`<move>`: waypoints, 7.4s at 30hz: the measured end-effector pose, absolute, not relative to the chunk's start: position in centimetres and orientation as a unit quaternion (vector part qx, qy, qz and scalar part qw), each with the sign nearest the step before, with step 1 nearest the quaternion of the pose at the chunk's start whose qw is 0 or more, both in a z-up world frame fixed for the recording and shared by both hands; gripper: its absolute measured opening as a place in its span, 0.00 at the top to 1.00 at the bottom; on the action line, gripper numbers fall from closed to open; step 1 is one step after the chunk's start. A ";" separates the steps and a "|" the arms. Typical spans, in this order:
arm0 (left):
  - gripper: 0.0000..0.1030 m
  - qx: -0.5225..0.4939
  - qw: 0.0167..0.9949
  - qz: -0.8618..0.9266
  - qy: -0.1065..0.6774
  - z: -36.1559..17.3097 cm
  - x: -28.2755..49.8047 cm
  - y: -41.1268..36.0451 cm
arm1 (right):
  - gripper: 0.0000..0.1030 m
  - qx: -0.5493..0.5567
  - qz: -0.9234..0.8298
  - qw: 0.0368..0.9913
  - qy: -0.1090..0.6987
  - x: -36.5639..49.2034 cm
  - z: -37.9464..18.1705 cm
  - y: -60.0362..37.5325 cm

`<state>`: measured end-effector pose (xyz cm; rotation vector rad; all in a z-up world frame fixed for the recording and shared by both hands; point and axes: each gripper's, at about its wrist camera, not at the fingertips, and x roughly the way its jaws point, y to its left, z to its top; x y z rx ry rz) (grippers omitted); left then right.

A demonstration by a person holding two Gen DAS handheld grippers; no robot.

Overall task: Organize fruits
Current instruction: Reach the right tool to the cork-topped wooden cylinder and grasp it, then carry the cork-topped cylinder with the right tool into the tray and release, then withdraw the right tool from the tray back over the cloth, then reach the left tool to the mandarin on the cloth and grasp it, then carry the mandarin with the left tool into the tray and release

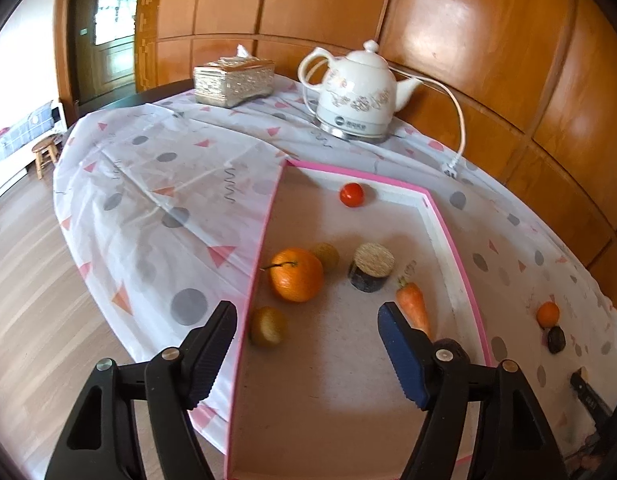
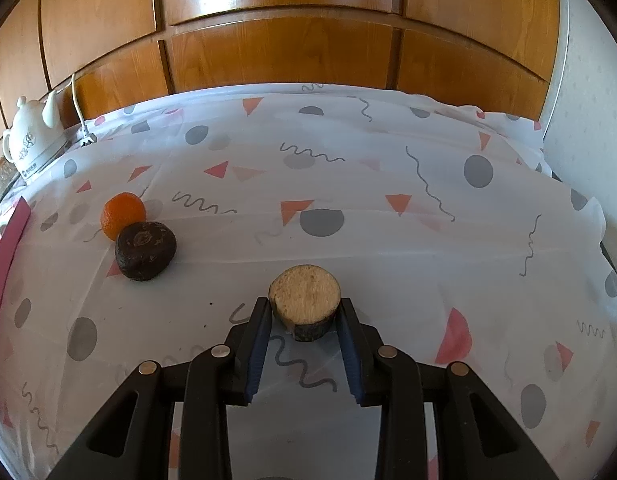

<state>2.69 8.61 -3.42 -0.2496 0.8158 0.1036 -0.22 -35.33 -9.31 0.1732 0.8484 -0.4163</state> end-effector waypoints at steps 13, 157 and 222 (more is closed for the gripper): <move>0.27 -0.137 0.898 0.081 0.411 -4.7 2.6 10.3 | 0.68 0.100 -0.202 0.883 0.411 -0.5 -8.9 -35.1; 0.34 -0.009 0.885 -0.160 0.438 -3.2 9.4 -13.1 | 0.53 0.186 -0.423 0.815 0.350 -7.5 -10.3 -44.3; 0.62 -0.041 0.828 -0.244 0.503 -7.6 12.5 -18.6 | 0.45 0.181 -0.418 0.817 0.354 -7.0 -10.5 -43.9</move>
